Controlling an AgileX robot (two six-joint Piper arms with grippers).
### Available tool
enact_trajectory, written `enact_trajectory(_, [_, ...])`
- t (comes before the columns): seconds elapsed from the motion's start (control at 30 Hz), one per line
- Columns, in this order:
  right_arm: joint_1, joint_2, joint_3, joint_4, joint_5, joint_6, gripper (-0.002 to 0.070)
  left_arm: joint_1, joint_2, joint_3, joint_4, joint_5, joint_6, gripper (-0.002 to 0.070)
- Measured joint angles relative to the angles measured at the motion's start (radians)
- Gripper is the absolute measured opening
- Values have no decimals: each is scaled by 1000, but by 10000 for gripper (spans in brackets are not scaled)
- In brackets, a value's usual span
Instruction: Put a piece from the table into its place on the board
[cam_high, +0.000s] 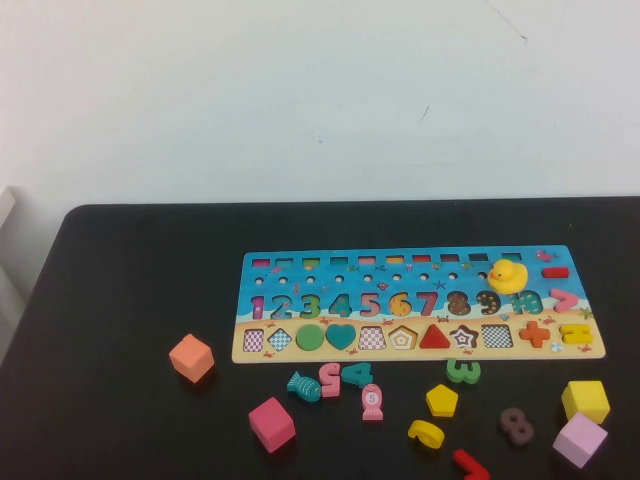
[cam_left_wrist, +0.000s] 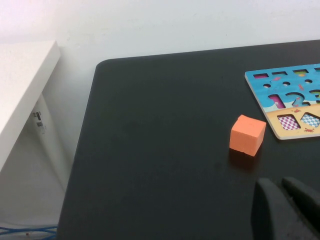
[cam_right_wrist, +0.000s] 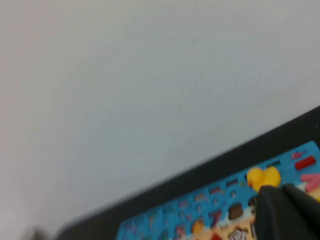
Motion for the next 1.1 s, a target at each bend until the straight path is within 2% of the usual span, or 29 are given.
enact_trajectory(0.13, [2, 15, -76, -53, 109, -136, 18, 0, 0, 0, 0, 0, 0, -2])
enact_trajectory(0.23, [2, 105, -227, -195, 194, -161, 19, 0, 0, 0, 0, 0, 0, -2])
enact_trajectory(0.37, [2, 355, -510, -449, 455, -145, 19, 0, 0, 0, 0, 0, 0, -2])
enact_trajectory(0.53, [2, 679, -811, -669, 763, -142, 19, 0, 0, 0, 0, 0, 0, -2])
enact_trajectory(0.73, [14, 980, -1041, -794, 924, -161, 19, 0, 0, 0, 0, 0, 0, -2])
enact_trajectory(0.87, [118, 1112, -1126, -875, 935, -124, 19, 0, 0, 0, 0, 0, 0, -2])
enact_trajectory(1.1, [453, 1348, -1242, -1326, 993, 216, 19, 0, 0, 0, 0, 0, 0, -2])
